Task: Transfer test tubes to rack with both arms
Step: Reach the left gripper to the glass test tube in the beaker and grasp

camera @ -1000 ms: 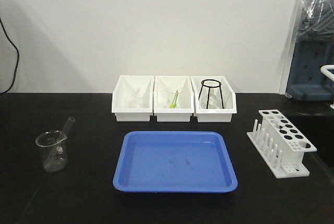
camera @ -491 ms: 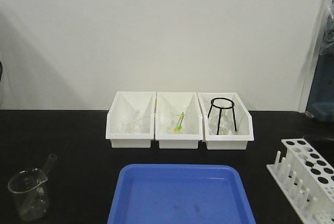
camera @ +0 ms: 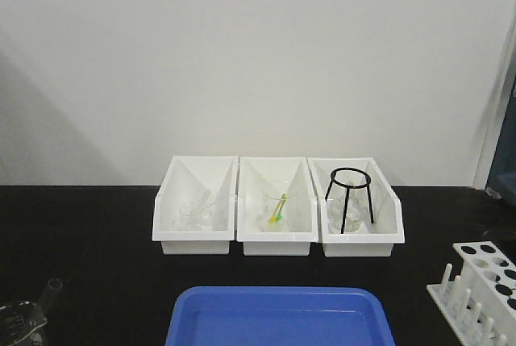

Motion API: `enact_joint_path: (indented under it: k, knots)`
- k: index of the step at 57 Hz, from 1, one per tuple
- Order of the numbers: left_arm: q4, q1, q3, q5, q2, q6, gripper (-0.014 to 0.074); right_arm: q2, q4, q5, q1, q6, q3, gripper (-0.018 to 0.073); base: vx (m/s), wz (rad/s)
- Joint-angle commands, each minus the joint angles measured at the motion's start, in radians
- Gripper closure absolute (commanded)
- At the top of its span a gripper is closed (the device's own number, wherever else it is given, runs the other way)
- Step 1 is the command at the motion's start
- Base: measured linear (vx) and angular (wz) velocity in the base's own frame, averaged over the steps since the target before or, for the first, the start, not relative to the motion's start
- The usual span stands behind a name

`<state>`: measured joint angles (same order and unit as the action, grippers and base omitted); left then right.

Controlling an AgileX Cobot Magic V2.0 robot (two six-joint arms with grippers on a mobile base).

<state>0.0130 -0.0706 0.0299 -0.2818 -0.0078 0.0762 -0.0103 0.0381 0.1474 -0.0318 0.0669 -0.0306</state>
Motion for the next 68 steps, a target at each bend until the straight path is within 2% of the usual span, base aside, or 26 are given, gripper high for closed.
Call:
enact_joint_path:
  k: [1, 30, 43, 61, 64, 68]
  knots:
    - [-0.005, 0.003, 0.027, 0.084, -0.01, 0.007, 0.0614, -0.007, 0.009, -0.081, -0.007, -0.005, -0.011, 0.0567, 0.06, -0.01]
    - [0.003, 0.003, 0.027, 0.095, -0.01, 0.004, 0.0614, -0.008, 0.009, -0.081, -0.003, -0.005, -0.011, 0.0567, 0.01, 0.0]
    - [0.002, 0.003, 0.027, 0.239, -0.01, 0.004, 0.0614, -0.008, 0.009, -0.095, -0.003, -0.005, -0.011, 0.0567, 0.0, 0.0]
    - [0.003, 0.003, 0.026, 0.253, -0.01, 0.004, 0.0614, -0.008, 0.01, -0.118, -0.003, -0.006, -0.011, 0.0567, 0.0, 0.0]
    - [0.003, 0.003, 0.018, 0.293, -0.01, 0.004, 0.0614, -0.008, 0.013, -0.168, -0.003, -0.008, -0.011, 0.0567, 0.0, 0.0]
    - [0.001, 0.003, 0.011, 0.408, -0.01, 0.005, 0.0614, -0.008, 0.003, -0.243, -0.003, -0.002, -0.011, 0.0567, 0.0, 0.0]
